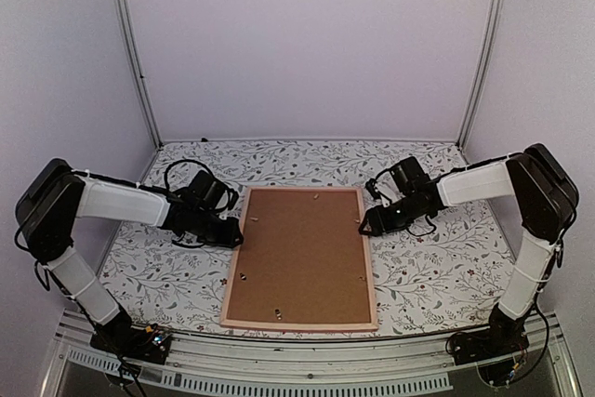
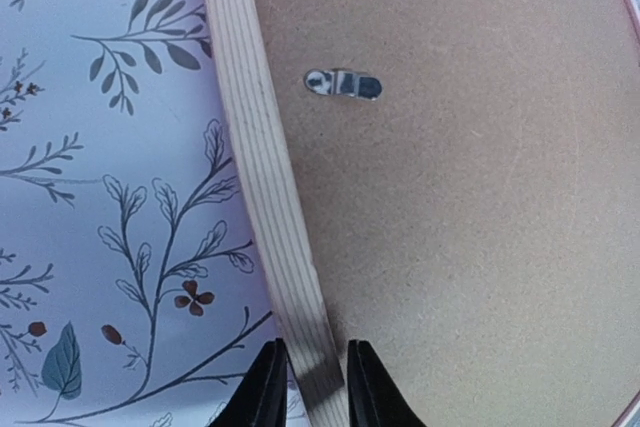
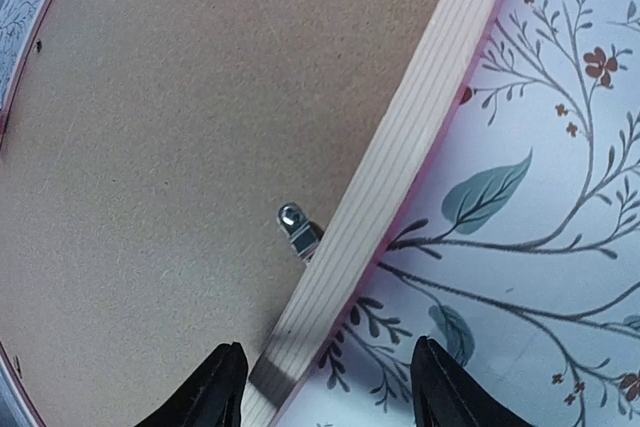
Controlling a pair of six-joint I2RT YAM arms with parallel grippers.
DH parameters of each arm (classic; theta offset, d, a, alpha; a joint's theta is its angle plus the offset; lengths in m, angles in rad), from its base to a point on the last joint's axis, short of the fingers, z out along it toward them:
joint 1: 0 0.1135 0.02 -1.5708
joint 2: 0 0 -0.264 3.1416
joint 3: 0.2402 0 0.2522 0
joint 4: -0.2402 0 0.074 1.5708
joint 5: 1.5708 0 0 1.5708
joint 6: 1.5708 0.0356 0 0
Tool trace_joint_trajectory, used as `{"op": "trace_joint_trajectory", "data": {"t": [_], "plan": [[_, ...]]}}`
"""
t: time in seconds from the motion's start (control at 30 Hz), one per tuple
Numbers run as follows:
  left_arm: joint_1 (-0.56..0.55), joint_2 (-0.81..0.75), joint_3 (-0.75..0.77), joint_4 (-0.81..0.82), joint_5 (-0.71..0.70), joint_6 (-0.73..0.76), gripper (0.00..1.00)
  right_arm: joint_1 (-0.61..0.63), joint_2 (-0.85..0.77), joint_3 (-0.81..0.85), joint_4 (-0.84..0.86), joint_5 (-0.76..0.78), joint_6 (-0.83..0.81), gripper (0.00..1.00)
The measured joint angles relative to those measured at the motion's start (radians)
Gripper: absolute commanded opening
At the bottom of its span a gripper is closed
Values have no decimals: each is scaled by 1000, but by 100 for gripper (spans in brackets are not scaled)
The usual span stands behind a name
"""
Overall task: Put the photo into the frame
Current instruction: Press the fastener onto the backboard.
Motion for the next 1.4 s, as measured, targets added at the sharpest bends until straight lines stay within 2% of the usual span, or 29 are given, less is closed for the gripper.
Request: {"op": "trace_joint_trajectory", "data": {"t": [0.17, 0.47, 0.53, 0.63, 0.77, 0.9, 1.1, 1.4], "plan": [[1, -20, -9, 10, 26, -15, 23, 60, -49, -49, -9, 34, 74, 55], [-6, -51, -58, 61, 80, -58, 23, 106, -78, -74, -46, 120, 199, 31], [-11, -69, -71, 64, 87, -69, 28, 106, -80, -74, -52, 133, 213, 28], [-21, -101, -85, 68, 89, -82, 42, 106, -89, -74, -64, 150, 220, 24], [-24, -126, -83, 61, 53, -77, 60, 108, -95, -75, -72, 162, 211, 22], [-25, -118, -50, 29, 2, -41, 70, 108, -108, -84, -79, 168, 190, 22], [-25, -36, 45, 15, -37, 9, 75, 108, -117, -91, -85, 175, 163, 23], [-25, 101, 106, 5, -49, 56, 73, 108, -117, -92, -84, 175, 154, 23]]}}
